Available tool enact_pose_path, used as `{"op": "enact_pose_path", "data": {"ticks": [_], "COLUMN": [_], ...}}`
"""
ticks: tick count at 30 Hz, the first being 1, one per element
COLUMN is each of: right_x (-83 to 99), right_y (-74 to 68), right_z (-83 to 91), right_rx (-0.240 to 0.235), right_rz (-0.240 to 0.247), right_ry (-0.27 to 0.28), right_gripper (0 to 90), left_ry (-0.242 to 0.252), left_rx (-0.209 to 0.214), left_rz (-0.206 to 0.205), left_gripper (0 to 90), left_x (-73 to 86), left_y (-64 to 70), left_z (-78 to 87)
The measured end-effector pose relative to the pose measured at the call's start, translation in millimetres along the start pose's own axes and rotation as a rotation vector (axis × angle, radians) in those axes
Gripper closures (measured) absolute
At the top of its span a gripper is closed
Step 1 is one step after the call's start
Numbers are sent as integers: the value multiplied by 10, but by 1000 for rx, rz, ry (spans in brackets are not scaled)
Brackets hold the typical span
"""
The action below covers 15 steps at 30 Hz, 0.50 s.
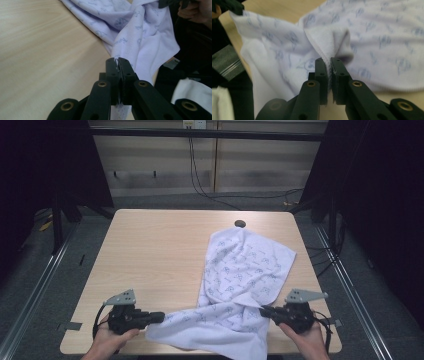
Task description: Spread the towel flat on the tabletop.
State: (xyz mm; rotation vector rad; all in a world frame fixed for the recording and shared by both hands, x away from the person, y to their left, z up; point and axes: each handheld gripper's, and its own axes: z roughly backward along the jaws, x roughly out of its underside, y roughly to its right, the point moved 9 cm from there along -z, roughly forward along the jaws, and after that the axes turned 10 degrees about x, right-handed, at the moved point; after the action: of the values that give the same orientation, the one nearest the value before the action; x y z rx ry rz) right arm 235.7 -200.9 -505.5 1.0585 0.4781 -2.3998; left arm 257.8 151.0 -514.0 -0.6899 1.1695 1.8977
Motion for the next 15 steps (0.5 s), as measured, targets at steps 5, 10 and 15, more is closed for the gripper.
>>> {"op": "enact_pose_path", "data": {"ticks": [5,10,15], "right_x": [339,464,223], "right_y": [-86,-194,-206], "right_z": [256,392,290], "right_rx": [-4,-12,-16], "right_rz": [0,19,22], "right_ry": [-46,-69,3], "right_gripper": [841,644,563], "left_ry": [-31,-52,-28], "left_rx": [62,113,89], "left_rz": [-21,-47,-30], "left_gripper": [877,865,758], "left_x": [286,320,105], "left_y": [432,656,410], "left_z": [147,151,23]}}
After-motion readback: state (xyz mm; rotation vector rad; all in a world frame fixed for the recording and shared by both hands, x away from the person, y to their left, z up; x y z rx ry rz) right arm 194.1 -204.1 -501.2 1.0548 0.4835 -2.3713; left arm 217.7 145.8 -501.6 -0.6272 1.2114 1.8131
